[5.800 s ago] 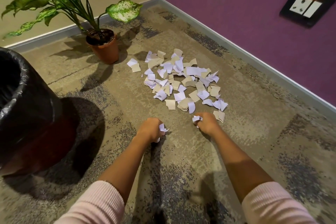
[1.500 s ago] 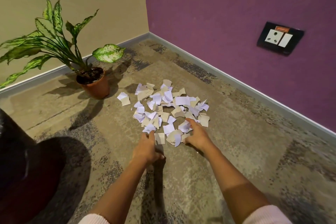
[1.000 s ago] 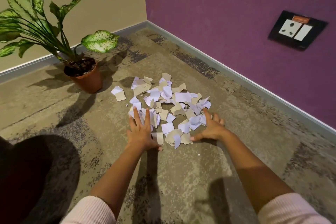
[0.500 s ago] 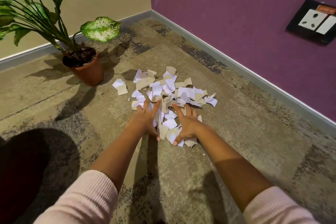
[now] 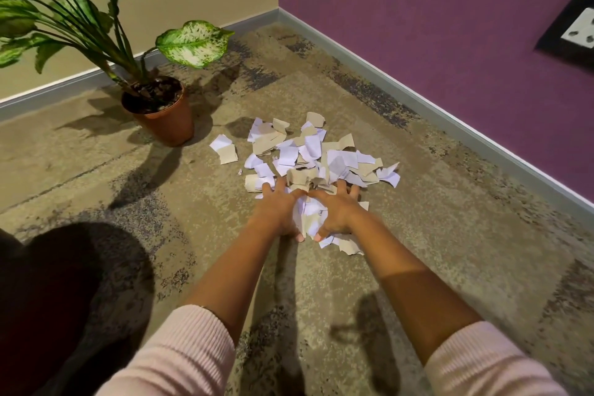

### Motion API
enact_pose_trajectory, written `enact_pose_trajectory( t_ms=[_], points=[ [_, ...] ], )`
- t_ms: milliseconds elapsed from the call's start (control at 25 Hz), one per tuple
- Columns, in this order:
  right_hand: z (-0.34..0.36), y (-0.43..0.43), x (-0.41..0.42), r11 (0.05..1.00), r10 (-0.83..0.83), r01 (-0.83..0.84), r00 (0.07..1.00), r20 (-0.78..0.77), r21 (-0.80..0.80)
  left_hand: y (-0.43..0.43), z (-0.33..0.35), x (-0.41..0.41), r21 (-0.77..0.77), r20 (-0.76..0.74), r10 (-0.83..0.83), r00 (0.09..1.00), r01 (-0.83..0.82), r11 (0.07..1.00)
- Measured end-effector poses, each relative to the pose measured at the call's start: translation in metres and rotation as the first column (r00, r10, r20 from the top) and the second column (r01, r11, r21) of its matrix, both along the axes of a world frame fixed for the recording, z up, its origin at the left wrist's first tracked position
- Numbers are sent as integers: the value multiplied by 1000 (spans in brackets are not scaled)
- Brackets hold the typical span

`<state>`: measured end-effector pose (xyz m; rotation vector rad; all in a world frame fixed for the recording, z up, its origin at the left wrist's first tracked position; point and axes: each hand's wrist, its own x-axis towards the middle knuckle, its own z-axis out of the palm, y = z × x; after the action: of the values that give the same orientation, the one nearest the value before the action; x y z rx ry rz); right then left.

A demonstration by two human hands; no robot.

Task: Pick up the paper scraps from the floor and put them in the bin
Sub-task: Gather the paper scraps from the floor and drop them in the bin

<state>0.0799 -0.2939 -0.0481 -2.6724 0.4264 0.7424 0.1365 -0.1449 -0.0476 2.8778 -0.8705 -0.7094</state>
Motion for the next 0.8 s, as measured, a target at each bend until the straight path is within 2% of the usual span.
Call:
enact_pose_trajectory(
  t_ms=[160, 240, 480, 800],
  points=[
    [-6, 8, -9, 1000, -16, 15, 998, 65, 11, 2, -2, -9, -34, -42, 40, 998, -42, 999],
    [-7, 13, -16, 999, -30, 26, 992, 125, 30, 5, -3, -17, -47, -15, 45, 999, -46, 998],
    [-13, 29, -42, 996, -84, 76, 951, 298, 37, 17, -5, -44, -237, -17, 136, 991, -136, 962],
    [5, 34, -69, 963, -268, 246, 914, 304, 109, 48, 17, -69, -314, -121, 274, 954, -298, 901]
  ],
)
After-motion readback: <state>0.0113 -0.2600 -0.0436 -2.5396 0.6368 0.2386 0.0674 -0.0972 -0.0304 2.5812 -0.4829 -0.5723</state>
